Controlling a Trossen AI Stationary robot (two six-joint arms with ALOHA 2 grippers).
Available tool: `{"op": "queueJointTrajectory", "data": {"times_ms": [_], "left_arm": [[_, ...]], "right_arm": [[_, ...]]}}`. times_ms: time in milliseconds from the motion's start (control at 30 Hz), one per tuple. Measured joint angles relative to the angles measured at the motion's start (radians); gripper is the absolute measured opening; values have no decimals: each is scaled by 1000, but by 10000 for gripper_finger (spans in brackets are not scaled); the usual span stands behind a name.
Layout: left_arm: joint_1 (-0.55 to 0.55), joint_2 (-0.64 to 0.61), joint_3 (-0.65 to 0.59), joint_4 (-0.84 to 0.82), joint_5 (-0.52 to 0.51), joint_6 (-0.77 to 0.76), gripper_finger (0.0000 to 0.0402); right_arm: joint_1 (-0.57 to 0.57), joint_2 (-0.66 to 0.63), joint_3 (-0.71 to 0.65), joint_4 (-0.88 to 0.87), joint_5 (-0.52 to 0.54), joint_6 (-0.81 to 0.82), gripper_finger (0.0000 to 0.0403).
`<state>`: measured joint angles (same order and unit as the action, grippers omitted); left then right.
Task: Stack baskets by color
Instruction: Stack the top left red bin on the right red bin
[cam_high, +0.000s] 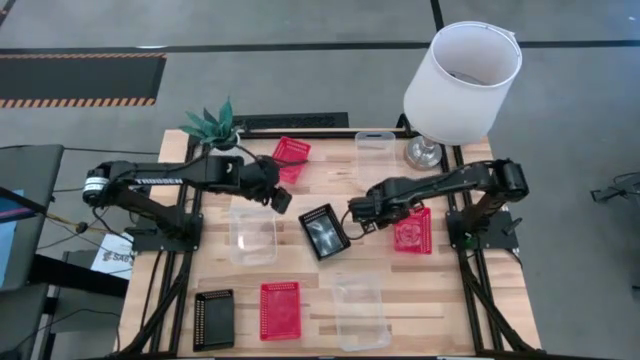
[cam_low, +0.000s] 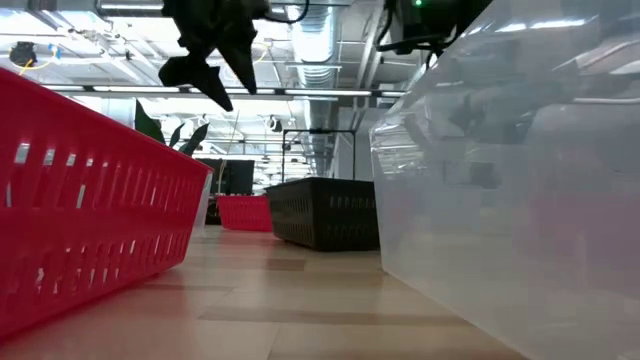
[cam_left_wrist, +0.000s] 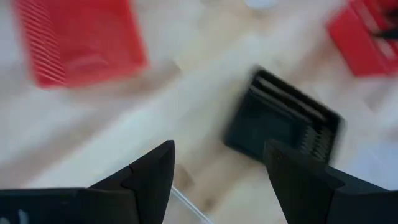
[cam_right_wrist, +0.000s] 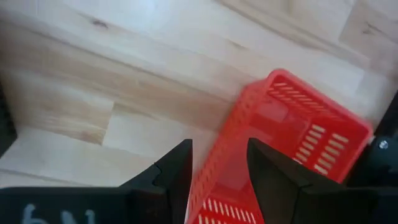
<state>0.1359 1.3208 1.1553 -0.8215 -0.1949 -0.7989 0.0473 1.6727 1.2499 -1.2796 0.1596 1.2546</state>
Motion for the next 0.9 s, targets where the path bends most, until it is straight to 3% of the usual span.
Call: {"op": "queueJointTrajectory", "data": {"times_ms": [167,533,800,900], "left_arm": [[146,32,2,22,2,126,233],[436,298,0,3,29,268,233],[527,318,-4,73,40,313,232],[543,317,-48,137,108,289,223]], "right_arm": [[29,-34,-20,2,-1,65,170],[73,-105,-21,9,-1,137,164],[119,-117,-21,11,3,187,158],[132,-114,-21,18,3,196,155]]}}
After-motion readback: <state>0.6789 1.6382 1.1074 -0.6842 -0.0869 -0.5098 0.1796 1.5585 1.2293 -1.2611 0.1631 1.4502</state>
